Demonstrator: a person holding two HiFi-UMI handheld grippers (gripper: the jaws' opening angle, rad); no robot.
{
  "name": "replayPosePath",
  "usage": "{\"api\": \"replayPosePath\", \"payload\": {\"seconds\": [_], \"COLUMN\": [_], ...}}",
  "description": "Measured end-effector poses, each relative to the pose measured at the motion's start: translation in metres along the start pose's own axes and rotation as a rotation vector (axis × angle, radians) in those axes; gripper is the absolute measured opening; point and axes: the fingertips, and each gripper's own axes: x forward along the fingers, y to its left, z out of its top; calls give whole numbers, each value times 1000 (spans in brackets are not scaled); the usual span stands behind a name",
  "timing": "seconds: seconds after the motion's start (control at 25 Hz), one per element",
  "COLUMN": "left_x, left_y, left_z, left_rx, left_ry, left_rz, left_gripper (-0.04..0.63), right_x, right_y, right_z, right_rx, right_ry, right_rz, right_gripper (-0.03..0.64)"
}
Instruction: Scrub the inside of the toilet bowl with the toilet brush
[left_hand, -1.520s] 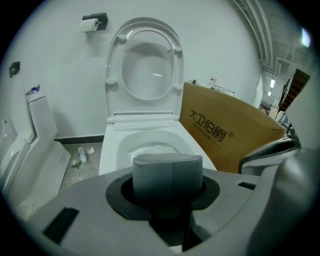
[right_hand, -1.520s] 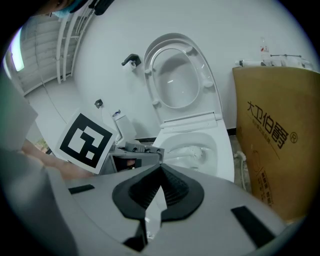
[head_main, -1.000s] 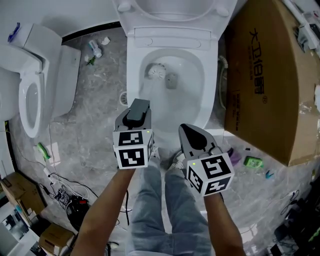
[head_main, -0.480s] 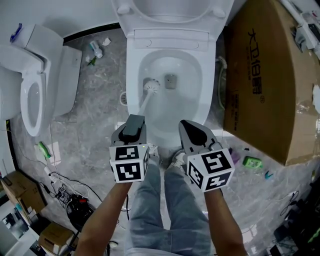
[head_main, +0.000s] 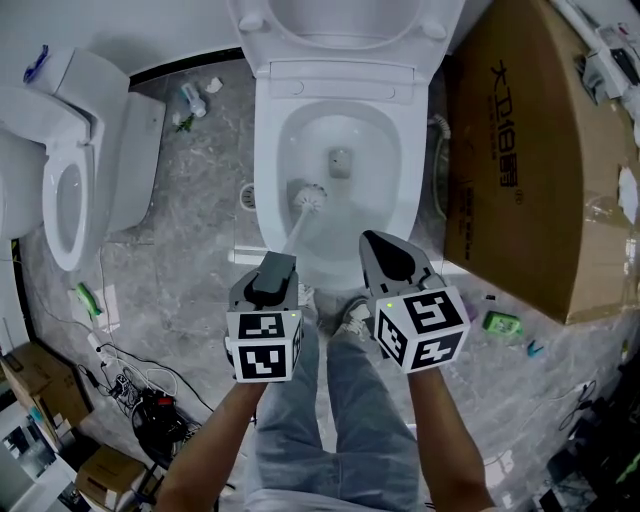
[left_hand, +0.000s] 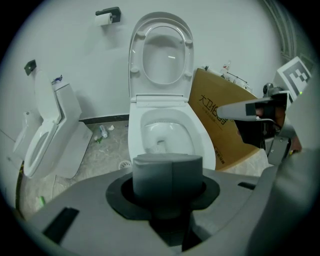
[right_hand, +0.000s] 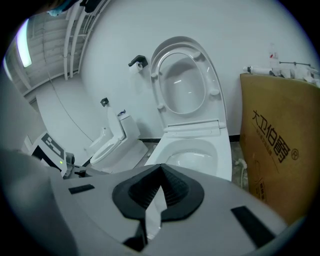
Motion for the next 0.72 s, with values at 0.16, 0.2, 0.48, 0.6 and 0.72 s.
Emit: {"api": "replayPosePath", "payload": {"seconds": [0.16,0.2,0.48,0.6,0.72], "left_x": [-4,-6,-10,-7,-4], "left_y": [-15,-19,-43,-55,-65], "left_z": [-14,-17,-26,-26,-23], "left_rx": [13,17,42,62,71], "left_ry": [33,40,65,66,63], "left_rz": [-31,-40,-89,-115,-135], "left_gripper": [158,158,158,158,158], "right_x": [-4,-5,-10,-11,-13], "right_y": [-2,-3,-9,-12,-12], "right_z": [2,3,4,3,2], "right_rx": [8,9,21,36,44], "right_ry": [3,2,2,-1,-1], "right_rz": [-9,-13,-28,-34,-39], "right_gripper": [-3,-3,-3,-3,-3]}}
